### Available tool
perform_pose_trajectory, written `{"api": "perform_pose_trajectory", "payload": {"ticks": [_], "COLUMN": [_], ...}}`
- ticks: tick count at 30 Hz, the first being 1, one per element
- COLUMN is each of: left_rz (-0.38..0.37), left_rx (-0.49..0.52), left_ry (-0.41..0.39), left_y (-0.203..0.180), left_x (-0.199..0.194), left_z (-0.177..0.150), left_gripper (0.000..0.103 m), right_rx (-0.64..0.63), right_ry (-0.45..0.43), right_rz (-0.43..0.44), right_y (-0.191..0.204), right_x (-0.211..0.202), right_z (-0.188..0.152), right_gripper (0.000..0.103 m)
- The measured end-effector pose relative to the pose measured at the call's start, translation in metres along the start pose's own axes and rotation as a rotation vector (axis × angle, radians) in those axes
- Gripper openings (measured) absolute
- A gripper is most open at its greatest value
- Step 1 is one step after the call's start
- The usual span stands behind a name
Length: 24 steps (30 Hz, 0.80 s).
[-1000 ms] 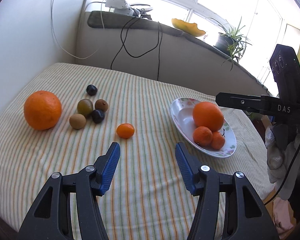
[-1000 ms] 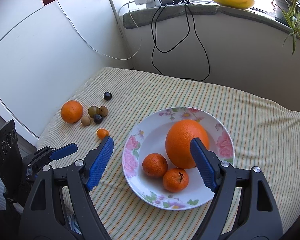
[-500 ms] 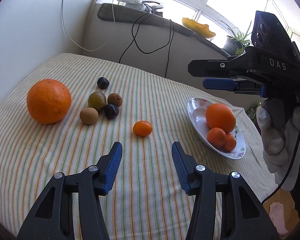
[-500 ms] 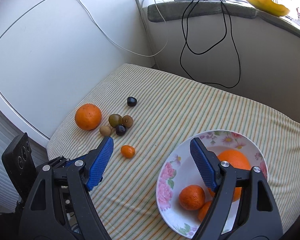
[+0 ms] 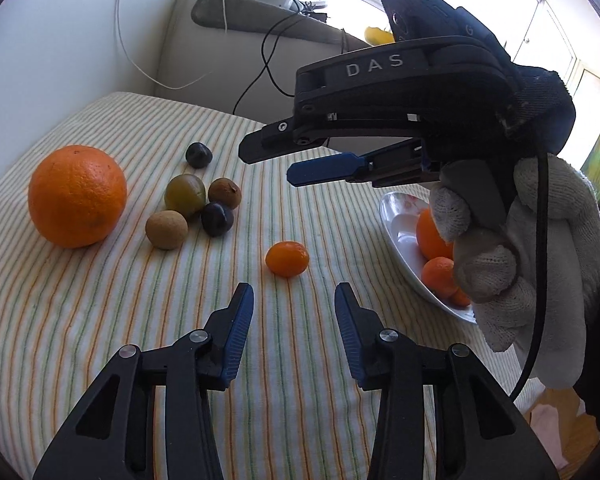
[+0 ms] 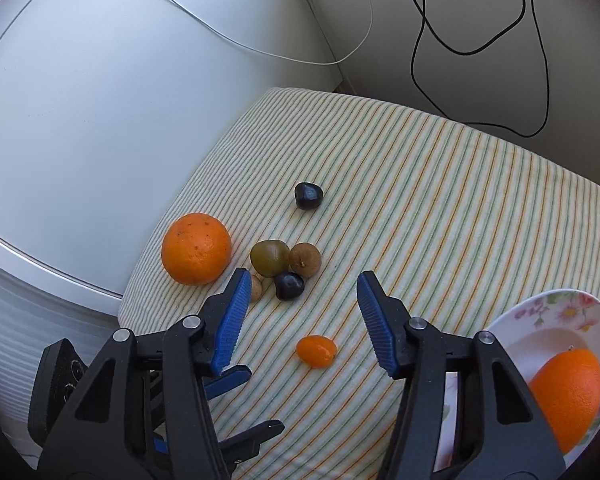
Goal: Organize fruits
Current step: 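Lower the right tool onto a brown kiwi and close it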
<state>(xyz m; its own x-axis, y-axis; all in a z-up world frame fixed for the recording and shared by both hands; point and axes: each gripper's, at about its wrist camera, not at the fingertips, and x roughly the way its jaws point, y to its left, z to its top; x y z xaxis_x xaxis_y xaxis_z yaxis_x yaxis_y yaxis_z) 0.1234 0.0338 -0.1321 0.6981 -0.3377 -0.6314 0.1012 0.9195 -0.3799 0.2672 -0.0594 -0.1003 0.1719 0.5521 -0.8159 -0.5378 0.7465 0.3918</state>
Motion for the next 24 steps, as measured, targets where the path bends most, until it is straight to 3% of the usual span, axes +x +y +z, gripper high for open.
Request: {"api": "perform_pose_trajectory", "payload": {"ticks": [8,24], "left_rz": [-0.005,0.005], "left_rx": [-0.002,0.010], "left_ry": [0.022,0.068], "left_y": [0.003,-0.003], "left_x": [0.011,0.031], "left_z": [0.010,0.019], "left_gripper": [0.039,0.038], "right_rx": [0.068,0.099], "right_ry": [0.061,0.107], "right_rz": [0.011,0.031], "right_y": [-0.004,-0.001], "right_x": [0.039,0.083], "right_z": [0.012,0.025], "right_gripper": [0.040,0.039]}}
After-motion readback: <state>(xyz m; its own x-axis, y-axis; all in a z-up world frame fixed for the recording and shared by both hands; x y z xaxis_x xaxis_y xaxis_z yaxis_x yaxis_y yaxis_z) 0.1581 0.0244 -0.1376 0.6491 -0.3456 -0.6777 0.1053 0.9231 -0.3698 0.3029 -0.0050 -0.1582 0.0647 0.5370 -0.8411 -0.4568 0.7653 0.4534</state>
